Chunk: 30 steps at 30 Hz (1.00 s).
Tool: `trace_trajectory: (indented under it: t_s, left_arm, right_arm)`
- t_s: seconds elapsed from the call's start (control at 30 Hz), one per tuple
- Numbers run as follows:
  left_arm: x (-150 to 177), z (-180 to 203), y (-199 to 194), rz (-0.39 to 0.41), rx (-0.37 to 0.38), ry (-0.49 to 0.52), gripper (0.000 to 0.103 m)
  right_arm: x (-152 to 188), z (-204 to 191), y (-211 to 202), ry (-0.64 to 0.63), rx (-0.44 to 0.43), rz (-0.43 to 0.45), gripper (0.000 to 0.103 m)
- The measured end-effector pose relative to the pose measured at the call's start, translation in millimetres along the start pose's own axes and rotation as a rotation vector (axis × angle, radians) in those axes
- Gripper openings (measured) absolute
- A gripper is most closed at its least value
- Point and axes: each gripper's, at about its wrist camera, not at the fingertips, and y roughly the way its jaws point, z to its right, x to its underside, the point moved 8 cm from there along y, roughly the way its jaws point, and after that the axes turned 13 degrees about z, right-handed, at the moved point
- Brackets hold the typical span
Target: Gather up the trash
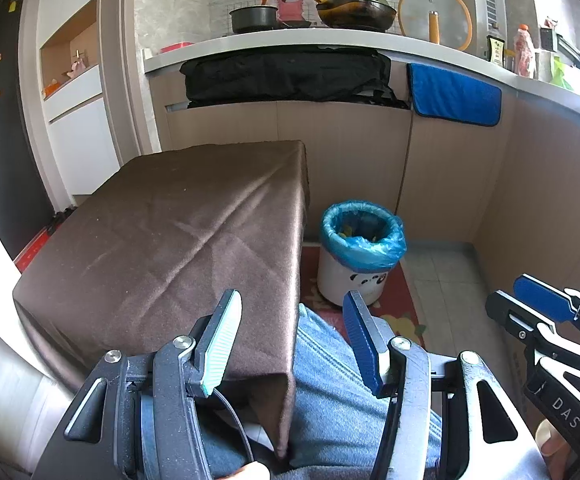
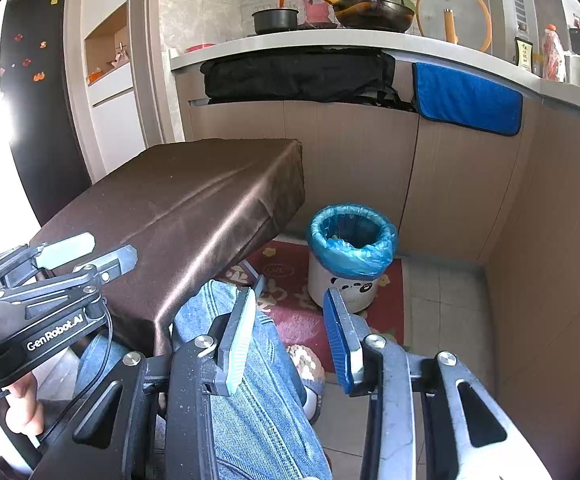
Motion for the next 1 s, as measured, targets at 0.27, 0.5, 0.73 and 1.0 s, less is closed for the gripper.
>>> trace_trajectory:
  t_s: [0.27,0.5,0.73,1.0]
  left_arm:
    - [0.2,0.0,-0.2,0.001,0.005,0.004,0.054]
    - [0.3,0.8,-0.3,-0.002,0.006,0.004,0.054]
    - [0.1,1.0,-1.1,-0.002,0.008,0.006,0.054]
    - [0.3,0.8,-1.2,-0.002,0.011,0.006,0.054]
  right_arm:
    - [-0.7,1.8,0.5,0.000,-0.001,0.000,0.034]
    - [-1.6,3.7,2.2,0.000,-0.004,0.001,0.034]
    - [-2.0,4.8,2.3,0.002,0.001,0.005,0.033]
    - [-1.7,2.5,-2.6,0.010,0.006,0.002,0.034]
